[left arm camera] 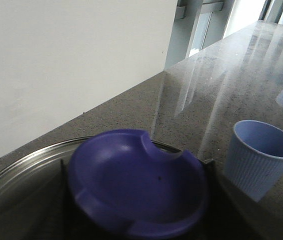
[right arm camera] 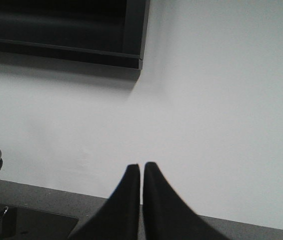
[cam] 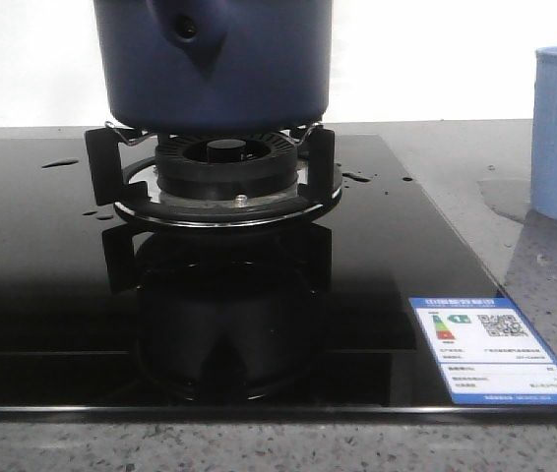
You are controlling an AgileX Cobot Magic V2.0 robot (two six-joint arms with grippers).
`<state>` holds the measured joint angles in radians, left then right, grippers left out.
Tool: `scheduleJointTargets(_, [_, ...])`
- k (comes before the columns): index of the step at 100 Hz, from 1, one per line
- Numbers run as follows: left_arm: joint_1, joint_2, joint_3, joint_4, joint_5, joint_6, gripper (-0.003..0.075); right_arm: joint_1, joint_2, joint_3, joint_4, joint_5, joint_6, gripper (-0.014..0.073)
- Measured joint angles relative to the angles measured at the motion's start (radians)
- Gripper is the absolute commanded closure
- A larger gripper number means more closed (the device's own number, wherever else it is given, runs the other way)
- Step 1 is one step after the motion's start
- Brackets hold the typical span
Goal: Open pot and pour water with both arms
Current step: 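Lower the glass lid onto the saucepan and release the knob with the left gripper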
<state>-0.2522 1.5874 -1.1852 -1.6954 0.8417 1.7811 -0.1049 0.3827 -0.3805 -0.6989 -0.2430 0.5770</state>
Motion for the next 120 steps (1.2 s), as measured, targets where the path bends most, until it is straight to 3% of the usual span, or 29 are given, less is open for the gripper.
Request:
scheduleJointTargets(25, [0.000,0.002,0.000,0.026,0.022,0.000,0.0429,0.000,0.000,0.000,0.000,0.013,0.000,0.0666])
scheduleJointTargets(30, [0.000,0.002,0.000,0.027,0.023,-0.002,0.0376,0.000,0.000,0.000,0.000,0.015,0.000,0.0666])
scheduleJointTargets(47, [0.000,0.002,0.000,0.022,0.023,-0.002,0.0043,0.000,0.000,0.000,0.000,0.032,0.000,0.0666])
scheduleJointTargets(56, [0.000,0.001,-0.002,-0.002,0.024,-0.002,0.0022,0.000,0.000,0.000,0.000,0.036,0.000,0.0666])
scheduleJointTargets(74, [0.005,-0.069,-0.009,-0.021,0.024,-0.007,0.0136,0.000,0.000,0.000,0.000,0.042,0.000,0.0666])
scheduleJointTargets(95, [0.071,-0.287,0.019,-0.010,-0.044,-0.096,0.0431,0.000,0.000,0.000,0.000,0.071,0.002,0.0667])
scheduleJointTargets(113, [0.145,-0.547,0.178,0.021,-0.128,-0.130,0.0743,0.033,0.000,0.000,0.002,0.091,0.019,0.0667])
scheduleJointTargets(120, [0.161,-0.657,0.264,0.025,-0.168,-0.134,0.0739,0.075,0.000,0.000,0.000,0.091,0.030,0.0667])
